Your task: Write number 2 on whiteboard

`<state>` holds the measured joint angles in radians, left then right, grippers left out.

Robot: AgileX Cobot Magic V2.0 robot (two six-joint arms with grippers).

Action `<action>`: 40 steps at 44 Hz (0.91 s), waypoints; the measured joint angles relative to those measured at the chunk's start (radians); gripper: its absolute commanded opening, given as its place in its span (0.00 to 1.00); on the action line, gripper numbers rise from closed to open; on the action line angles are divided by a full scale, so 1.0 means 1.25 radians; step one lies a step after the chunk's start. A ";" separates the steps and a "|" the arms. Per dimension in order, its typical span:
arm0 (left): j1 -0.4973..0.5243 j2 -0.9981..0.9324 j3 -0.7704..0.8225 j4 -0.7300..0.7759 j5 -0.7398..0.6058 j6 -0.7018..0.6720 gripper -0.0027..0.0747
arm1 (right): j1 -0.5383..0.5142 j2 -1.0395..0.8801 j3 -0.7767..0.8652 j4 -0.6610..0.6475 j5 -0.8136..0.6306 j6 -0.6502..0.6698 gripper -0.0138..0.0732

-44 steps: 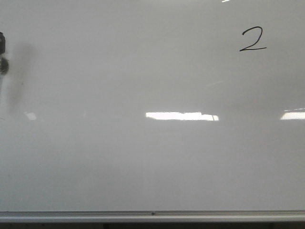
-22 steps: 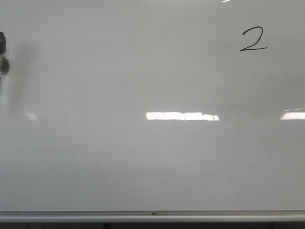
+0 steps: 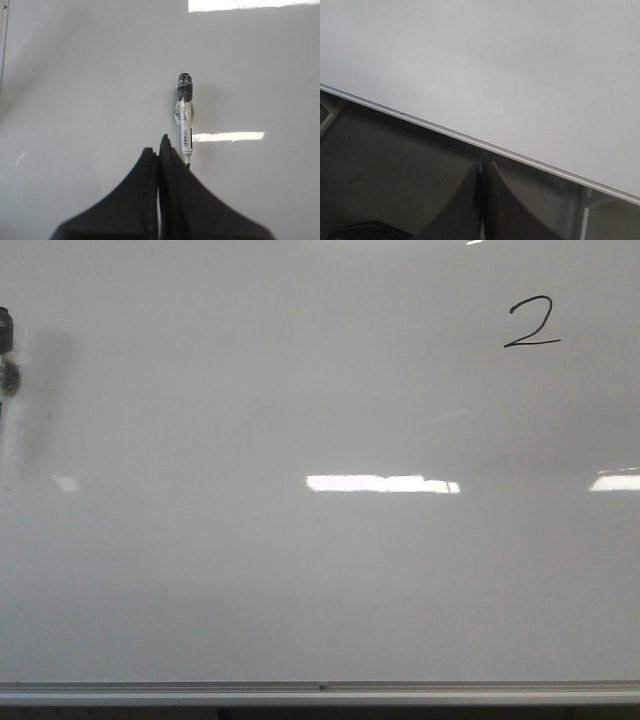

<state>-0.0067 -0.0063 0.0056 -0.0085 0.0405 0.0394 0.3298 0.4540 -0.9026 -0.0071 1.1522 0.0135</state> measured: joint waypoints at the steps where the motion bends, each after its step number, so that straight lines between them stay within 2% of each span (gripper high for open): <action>1: 0.000 0.000 0.000 0.000 0.000 0.000 0.01 | 0.000 0.000 0.000 0.000 0.000 0.000 0.08; 30: 0.000 0.000 0.000 0.002 0.000 0.000 0.01 | 0.000 -0.004 0.012 0.000 -0.007 0.000 0.08; 35: 0.000 0.000 0.000 0.002 0.000 0.000 0.01 | -0.026 -0.054 0.082 -0.014 -0.103 -0.002 0.08; 40: 0.000 0.000 0.000 0.007 0.000 0.000 0.01 | -0.080 -0.149 0.223 -0.023 -0.283 -0.003 0.08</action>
<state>-0.0067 -0.0063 0.0056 0.0000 0.0405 0.0394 0.2299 0.2673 -0.6238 -0.0358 0.7987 0.0101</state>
